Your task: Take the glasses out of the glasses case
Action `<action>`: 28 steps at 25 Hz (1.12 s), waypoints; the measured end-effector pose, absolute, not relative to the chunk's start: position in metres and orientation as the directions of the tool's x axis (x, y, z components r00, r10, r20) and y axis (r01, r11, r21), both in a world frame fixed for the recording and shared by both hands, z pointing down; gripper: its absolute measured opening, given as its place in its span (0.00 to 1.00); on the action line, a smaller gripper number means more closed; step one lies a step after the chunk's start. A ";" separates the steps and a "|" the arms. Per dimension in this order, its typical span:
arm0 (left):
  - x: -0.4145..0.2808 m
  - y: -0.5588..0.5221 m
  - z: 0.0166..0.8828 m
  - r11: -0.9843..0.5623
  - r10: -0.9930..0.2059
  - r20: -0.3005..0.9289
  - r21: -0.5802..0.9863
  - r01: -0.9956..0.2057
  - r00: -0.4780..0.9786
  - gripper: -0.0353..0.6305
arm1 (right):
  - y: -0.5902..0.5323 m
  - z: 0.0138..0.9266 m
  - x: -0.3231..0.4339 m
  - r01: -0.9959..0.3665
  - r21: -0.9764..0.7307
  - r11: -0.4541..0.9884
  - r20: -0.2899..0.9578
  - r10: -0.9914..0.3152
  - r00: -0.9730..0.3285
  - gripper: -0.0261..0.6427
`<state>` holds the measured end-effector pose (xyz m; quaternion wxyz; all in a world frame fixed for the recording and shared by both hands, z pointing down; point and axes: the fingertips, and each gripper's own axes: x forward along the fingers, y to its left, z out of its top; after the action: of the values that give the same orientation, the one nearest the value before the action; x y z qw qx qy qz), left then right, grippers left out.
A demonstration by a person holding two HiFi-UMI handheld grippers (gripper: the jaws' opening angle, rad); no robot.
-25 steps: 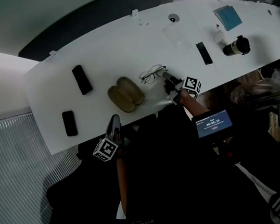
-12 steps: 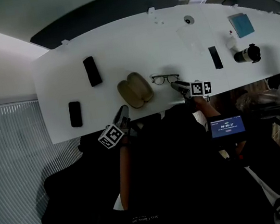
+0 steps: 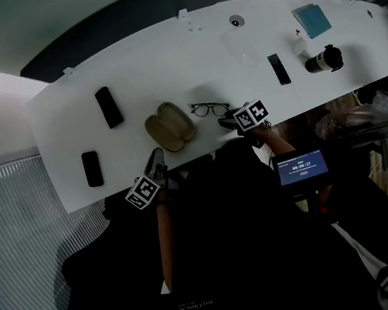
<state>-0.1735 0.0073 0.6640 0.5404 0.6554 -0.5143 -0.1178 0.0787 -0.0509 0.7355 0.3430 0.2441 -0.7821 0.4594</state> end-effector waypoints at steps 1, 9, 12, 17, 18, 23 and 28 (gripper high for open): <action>-0.174 0.007 0.665 0.114 -0.800 0.402 0.830 -0.547 0.444 0.19 | -0.051 0.735 0.078 -0.699 -0.542 0.467 0.767 -0.065 -0.638 0.31; -0.173 0.003 0.668 0.115 -0.796 0.405 0.831 -0.544 0.451 0.20 | -0.036 0.731 0.070 -0.634 -0.690 0.351 0.689 0.049 -0.723 0.31; -0.173 0.002 0.667 0.114 -0.795 0.403 0.833 -0.542 0.452 0.20 | -0.031 0.728 0.067 -0.601 -0.773 0.201 0.625 0.082 -0.777 0.31; -0.171 0.002 0.667 0.108 -0.789 0.407 0.829 -0.548 0.460 0.20 | -0.020 0.719 0.058 -0.530 -0.845 -0.070 0.519 0.131 -0.845 0.31; -0.170 0.001 0.666 0.104 -0.789 0.406 0.828 -0.551 0.462 0.20 | -0.017 0.715 0.056 -0.517 -0.852 -0.084 0.504 0.138 -0.852 0.31; -0.172 0.001 0.657 0.033 -0.787 0.420 0.760 -0.649 0.452 0.20 | -0.022 0.665 0.027 -0.361 -0.931 -0.048 0.358 0.065 -0.932 0.31; -0.159 -0.007 0.620 -0.178 -0.809 0.326 0.659 -0.731 0.490 0.20 | -0.057 0.605 0.006 -0.210 -0.976 0.053 0.198 -0.175 -0.965 0.11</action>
<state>-0.1589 -0.0071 0.6203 0.3983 0.7658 -0.5026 -0.0487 0.0059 -0.0566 0.6046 0.0127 0.1326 -0.7253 0.6754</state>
